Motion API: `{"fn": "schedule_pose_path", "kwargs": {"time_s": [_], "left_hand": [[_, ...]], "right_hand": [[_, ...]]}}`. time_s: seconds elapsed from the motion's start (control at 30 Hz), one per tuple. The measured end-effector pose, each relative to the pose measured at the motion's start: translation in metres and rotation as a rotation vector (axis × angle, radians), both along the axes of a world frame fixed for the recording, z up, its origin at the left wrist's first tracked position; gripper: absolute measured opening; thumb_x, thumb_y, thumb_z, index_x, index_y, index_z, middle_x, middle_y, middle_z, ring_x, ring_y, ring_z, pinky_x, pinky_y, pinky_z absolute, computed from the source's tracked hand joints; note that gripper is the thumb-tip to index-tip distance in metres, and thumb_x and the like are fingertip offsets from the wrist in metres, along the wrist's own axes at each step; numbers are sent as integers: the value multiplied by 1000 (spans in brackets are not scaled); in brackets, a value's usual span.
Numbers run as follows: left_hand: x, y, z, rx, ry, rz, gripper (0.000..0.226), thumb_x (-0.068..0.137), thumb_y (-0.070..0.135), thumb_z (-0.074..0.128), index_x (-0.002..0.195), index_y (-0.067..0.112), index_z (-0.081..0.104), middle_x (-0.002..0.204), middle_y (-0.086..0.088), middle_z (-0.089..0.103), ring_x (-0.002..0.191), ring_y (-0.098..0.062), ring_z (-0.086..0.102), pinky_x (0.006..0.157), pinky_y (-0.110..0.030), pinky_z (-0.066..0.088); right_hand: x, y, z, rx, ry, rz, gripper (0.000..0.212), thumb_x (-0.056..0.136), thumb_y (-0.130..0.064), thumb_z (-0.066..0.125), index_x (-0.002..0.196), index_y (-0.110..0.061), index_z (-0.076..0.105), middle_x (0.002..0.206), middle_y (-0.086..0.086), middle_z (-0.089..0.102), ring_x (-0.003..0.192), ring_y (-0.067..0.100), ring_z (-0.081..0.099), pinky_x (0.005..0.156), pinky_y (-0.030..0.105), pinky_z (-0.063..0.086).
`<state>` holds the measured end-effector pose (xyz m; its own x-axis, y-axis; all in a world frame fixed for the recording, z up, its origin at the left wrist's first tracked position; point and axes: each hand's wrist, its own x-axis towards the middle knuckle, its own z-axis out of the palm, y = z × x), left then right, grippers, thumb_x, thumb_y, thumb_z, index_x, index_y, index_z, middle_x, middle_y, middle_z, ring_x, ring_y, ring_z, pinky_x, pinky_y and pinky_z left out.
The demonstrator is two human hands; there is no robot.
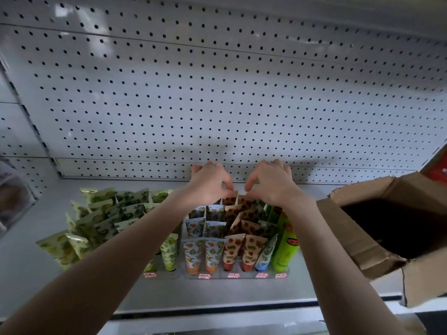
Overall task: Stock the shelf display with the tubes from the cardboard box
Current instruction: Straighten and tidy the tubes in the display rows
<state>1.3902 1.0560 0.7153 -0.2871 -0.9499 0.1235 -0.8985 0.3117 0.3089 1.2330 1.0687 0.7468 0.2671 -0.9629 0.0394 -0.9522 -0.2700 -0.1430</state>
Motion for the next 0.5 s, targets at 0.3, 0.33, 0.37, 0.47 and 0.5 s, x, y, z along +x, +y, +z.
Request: {"fn": "schedule_pose_path", "kwargs": {"time_s": [0.3, 0.33, 0.37, 0.47, 0.5], "left_hand": [[1, -1, -1, -17, 35, -26, 16, 83, 44, 62, 90, 32, 70, 108, 10, 52, 111, -15, 37, 94, -35, 20], [1, 0, -1, -21, 42, -30, 17, 83, 44, 62, 90, 31, 71, 106, 11, 52, 110, -15, 37, 93, -34, 19], [1, 0, -1, -25, 45, -31, 17, 83, 44, 62, 90, 31, 71, 105, 11, 52, 110, -15, 37, 91, -33, 19], [2, 1, -2, -28, 58, -32, 17, 83, 45, 63, 89, 32, 71, 106, 11, 52, 110, -14, 37, 92, -34, 18], [2, 2, -3, -25, 62, -32, 18, 82, 45, 63, 89, 31, 71, 107, 10, 52, 111, -14, 37, 93, -34, 19]], "right_hand": [[3, -5, -6, 0, 42, 27, 7, 84, -32, 67, 88, -31, 72, 116, -2, 49, 119, 25, 33, 100, 37, 23], [3, -5, -6, -2, 37, 28, 6, 84, -31, 67, 87, -30, 72, 115, -2, 49, 118, 25, 33, 100, 37, 24], [3, -5, -7, -4, 32, 27, 6, 84, -30, 67, 87, -30, 72, 115, -2, 49, 118, 25, 33, 101, 37, 24], [2, -5, -7, -15, 33, 27, 7, 84, -27, 67, 86, -29, 72, 115, -1, 50, 118, 25, 33, 101, 37, 24], [2, -5, -7, -18, 36, 27, 7, 84, -27, 66, 87, -29, 73, 115, -1, 50, 118, 25, 33, 100, 37, 24]]}}
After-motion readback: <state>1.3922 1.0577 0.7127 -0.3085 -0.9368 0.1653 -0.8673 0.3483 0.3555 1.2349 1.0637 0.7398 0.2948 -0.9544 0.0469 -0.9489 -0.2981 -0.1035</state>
